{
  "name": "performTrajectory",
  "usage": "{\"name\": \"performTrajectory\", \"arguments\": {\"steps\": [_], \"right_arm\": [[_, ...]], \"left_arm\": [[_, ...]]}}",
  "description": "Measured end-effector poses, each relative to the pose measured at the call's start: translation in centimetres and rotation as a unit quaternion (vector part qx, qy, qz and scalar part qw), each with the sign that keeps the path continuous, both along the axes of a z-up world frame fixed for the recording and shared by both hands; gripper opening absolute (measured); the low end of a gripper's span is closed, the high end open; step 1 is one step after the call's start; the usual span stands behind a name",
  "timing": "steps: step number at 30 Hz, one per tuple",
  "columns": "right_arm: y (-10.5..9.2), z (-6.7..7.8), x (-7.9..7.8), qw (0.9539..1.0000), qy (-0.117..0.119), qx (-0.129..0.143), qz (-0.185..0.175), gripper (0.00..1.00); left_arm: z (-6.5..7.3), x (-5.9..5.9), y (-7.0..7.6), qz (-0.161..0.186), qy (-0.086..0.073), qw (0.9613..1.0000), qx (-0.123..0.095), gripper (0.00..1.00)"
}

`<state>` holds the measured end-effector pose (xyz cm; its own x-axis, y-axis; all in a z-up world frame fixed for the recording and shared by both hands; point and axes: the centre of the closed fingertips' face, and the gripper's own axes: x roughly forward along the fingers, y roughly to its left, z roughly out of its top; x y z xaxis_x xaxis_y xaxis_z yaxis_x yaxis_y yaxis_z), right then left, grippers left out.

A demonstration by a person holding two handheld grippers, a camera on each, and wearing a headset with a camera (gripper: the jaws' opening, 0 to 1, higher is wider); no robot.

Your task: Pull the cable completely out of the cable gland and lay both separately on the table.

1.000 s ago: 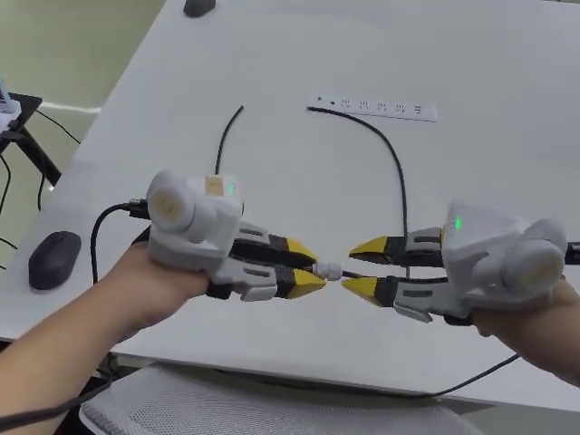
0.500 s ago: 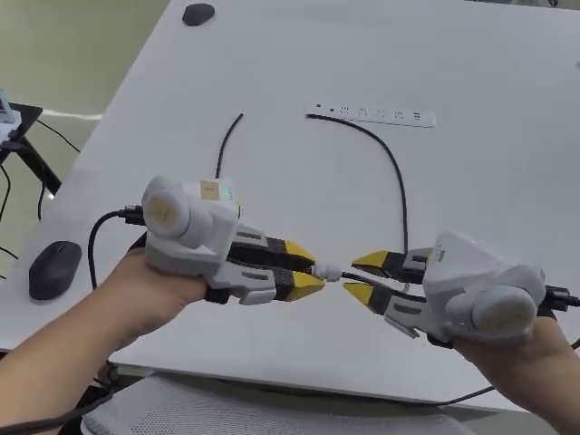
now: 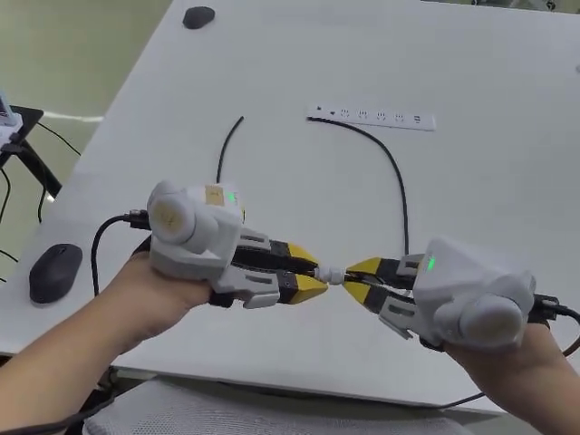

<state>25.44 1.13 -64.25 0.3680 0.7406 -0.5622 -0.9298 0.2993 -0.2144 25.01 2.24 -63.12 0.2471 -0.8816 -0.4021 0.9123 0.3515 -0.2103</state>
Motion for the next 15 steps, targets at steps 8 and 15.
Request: {"name": "performTrajectory", "arguments": {"steps": [8,15], "right_arm": [[-0.13,-0.05,0.10,0.9997,0.013,0.015,-0.017,0.00],[-0.20,-0.29,0.19,0.9990,0.026,0.022,-0.027,0.00]], "left_arm": [[0.04,0.16,-0.05,0.000,-0.005,1.0000,-0.001,0.15],[-0.09,0.21,-0.09,0.002,-0.008,1.0000,0.001,0.15]]}}
